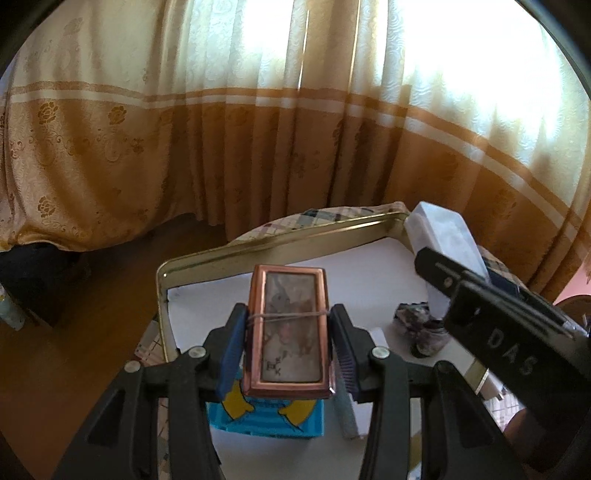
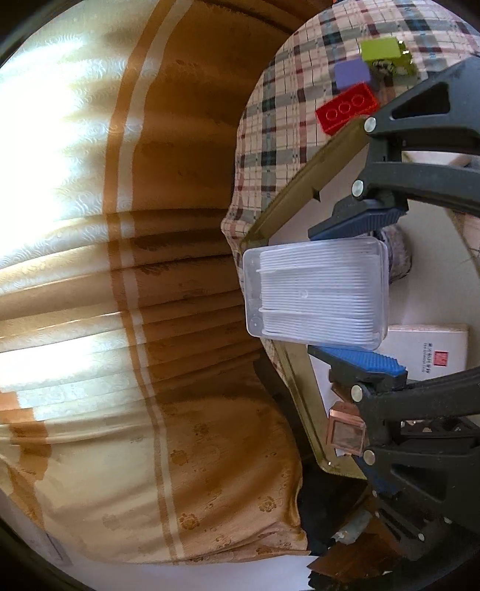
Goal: Organize rigid objects
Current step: 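Release the mirror with left tool while right tool releases the clear case in tray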
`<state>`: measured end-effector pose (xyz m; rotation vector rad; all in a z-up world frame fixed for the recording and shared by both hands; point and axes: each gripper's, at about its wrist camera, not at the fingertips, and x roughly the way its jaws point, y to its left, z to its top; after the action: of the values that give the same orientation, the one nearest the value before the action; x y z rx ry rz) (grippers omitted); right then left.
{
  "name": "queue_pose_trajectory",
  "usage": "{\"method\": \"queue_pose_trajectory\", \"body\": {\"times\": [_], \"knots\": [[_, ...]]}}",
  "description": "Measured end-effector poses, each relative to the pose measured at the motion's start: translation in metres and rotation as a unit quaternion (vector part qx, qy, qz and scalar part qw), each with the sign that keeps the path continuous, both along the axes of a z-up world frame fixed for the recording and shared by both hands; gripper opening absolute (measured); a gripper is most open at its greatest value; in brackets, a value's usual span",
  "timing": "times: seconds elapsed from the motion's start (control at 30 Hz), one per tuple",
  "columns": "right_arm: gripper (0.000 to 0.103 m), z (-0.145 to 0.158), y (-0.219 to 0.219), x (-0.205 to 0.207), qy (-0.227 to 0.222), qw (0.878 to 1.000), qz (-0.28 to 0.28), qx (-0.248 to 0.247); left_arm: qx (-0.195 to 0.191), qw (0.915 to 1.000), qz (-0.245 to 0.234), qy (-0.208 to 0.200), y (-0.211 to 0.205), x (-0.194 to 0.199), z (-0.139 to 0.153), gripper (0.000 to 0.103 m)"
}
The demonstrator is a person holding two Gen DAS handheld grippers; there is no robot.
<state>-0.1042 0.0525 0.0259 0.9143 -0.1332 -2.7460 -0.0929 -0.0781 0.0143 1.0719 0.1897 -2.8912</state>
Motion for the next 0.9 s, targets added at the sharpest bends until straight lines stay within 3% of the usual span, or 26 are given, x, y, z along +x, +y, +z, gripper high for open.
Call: {"method": "queue_pose_trajectory", "body": {"times": [0.27,0.3,0.33,0.37,0.43,0.57,0.7,0.9], "knots": [[0.058,-0.015,-0.008,-0.019,-0.026,0.999,0.024,-0.006,-0.023,0.9989,0.023,-0.033,-0.001,-0.007,-0.004,0.048],[0.061,-0.016,-0.009,-0.019,-0.029,0.999,0.030,-0.010,-0.021,0.9987,0.029,-0.035,-0.003,-0.007,-0.004,0.061],[0.064,-0.016,-0.009,-0.019,-0.032,0.999,0.031,-0.009,-0.017,0.9986,0.034,-0.037,-0.005,-0.006,-0.004,0.081],[0.073,-0.016,-0.009,-0.018,-0.031,0.999,0.034,-0.010,-0.010,0.9986,0.038,-0.036,-0.007,-0.005,-0.002,0.090],[0.075,-0.012,-0.005,-0.012,-0.015,0.999,0.032,-0.017,-0.008,0.9990,0.037,-0.024,-0.007,0.000,0.001,0.102],[0.082,0.004,0.013,0.014,0.037,0.999,0.001,-0.038,0.007,0.9994,0.033,-0.011,-0.005,0.009,0.005,0.103],[0.086,0.015,0.028,0.041,0.092,0.995,-0.027,-0.027,0.018,0.9993,0.033,-0.005,-0.004,0.017,0.002,0.103],[0.090,0.017,0.054,0.076,0.144,0.986,-0.083,-0.006,-0.004,0.9989,0.040,0.023,0.006,0.035,0.000,0.103]]}}
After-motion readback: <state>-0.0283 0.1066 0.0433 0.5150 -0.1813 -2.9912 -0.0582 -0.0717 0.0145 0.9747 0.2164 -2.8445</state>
